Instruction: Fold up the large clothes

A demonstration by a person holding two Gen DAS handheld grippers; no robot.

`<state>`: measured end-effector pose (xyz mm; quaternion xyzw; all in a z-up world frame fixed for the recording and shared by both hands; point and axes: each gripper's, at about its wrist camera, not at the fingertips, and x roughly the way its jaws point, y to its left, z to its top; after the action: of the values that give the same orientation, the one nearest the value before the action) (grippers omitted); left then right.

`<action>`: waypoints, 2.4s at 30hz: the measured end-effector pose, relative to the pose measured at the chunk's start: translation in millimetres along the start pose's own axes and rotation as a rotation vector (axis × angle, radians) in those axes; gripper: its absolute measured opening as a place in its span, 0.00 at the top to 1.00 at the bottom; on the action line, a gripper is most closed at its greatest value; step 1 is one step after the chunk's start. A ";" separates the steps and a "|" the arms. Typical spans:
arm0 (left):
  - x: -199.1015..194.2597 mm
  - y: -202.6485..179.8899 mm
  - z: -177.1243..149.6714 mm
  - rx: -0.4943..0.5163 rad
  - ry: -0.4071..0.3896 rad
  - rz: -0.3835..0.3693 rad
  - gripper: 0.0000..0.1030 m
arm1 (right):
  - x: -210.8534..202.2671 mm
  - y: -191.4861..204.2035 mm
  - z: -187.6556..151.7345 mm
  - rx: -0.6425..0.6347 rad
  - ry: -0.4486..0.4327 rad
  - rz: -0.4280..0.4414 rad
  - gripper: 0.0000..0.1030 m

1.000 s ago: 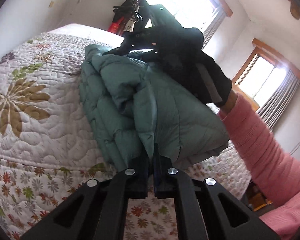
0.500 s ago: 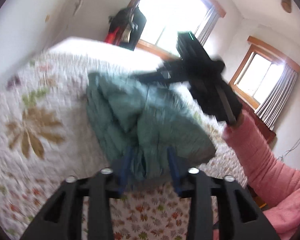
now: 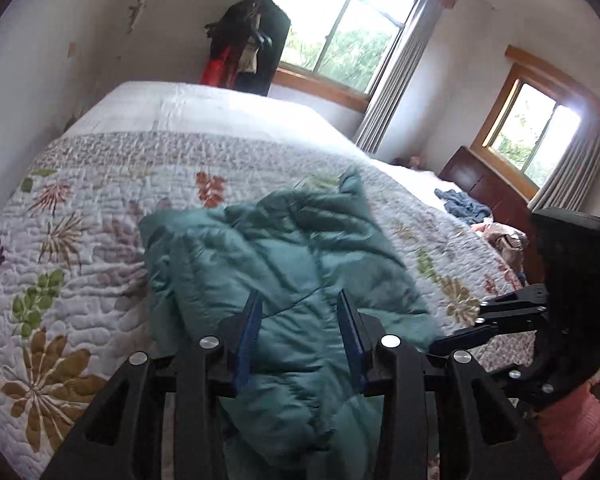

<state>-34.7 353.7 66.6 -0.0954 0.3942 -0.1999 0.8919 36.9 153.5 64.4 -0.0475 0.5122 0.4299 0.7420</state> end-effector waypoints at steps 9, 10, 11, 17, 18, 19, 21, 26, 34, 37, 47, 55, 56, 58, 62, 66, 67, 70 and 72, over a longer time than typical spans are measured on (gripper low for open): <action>11.0 29.4 -27.4 -0.071 0.033 -0.015 0.72 | 32.8 -0.1 -4.9 -0.001 0.009 -0.017 0.57; 11.2 29.1 -27.8 -0.073 0.034 -0.015 0.73 | 33.5 -0.1 -4.4 0.000 0.009 -0.019 0.57; 10.5 28.6 -27.7 -0.080 0.035 -0.014 0.73 | 32.8 -0.1 -4.5 0.003 0.009 -0.017 0.57; -16.0 22.9 -20.7 -0.136 -0.005 -0.018 0.32 | 0.5 -9.8 -6.0 0.064 -0.051 0.021 0.49; -20.0 21.1 -19.0 -0.136 -0.011 0.015 0.23 | -6.5 -15.2 -7.3 0.080 -0.068 0.022 0.44; -24.5 19.5 -18.0 -0.134 -0.021 0.055 0.14 | -12.3 -20.2 -8.1 0.098 -0.083 0.024 0.41; -28.1 19.7 -16.1 -0.135 -0.017 0.077 0.14 | -23.9 -34.6 -11.7 0.150 -0.116 0.030 0.34; -18.5 37.0 -15.4 -0.231 0.047 0.011 0.13 | -28.5 -76.4 -21.3 0.295 -0.155 0.080 0.27; 8.1 61.5 -27.6 -0.319 0.137 -0.102 0.12 | -8.4 -110.9 -30.6 0.398 -0.142 0.159 0.24; 20.1 73.0 -32.9 -0.387 0.161 -0.196 0.11 | 2.7 -119.2 -31.0 0.418 -0.132 0.176 0.21; 58.0 88.2 -51.3 -0.474 0.156 -0.387 0.03 | 62.9 -146.9 -29.6 0.527 -0.076 0.348 0.09; 60.7 68.3 -51.8 -0.456 0.118 -0.413 0.27 | 56.7 -139.0 -27.4 0.478 -0.123 0.354 0.43; 61.0 64.6 -50.1 -0.454 0.118 -0.419 0.32 | 50.9 -137.8 -27.3 0.467 -0.132 0.341 0.45; 64.8 52.3 -43.4 -0.441 0.119 -0.433 0.36 | 36.2 -135.3 -27.6 0.434 -0.158 0.294 0.50; 81.2 18.7 -23.2 -0.409 0.119 -0.487 0.39 | -6.9 -138.8 -29.8 0.398 -0.222 0.209 0.53; 94.1 -21.0 0.7 -0.347 0.089 -0.524 0.40 | -50.1 -156.2 -34.1 0.393 -0.264 0.141 0.53; 98.2 -28.8 4.4 -0.339 0.084 -0.531 0.40 | -56.3 -160.5 -36.1 0.392 -0.268 0.131 0.53; 120.6 -47.8 7.1 -0.296 0.094 -0.526 0.40 | -67.7 -180.0 -48.6 0.413 -0.265 0.099 0.52; 135.9 -52.3 1.8 -0.271 0.113 -0.494 0.40 | -61.2 -191.7 -57.4 0.440 -0.245 0.086 0.52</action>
<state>34.7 248.0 -5.4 -0.2957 0.4313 -0.3618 0.7718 120.8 -31.8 15.5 0.1893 0.5011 0.3417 0.7722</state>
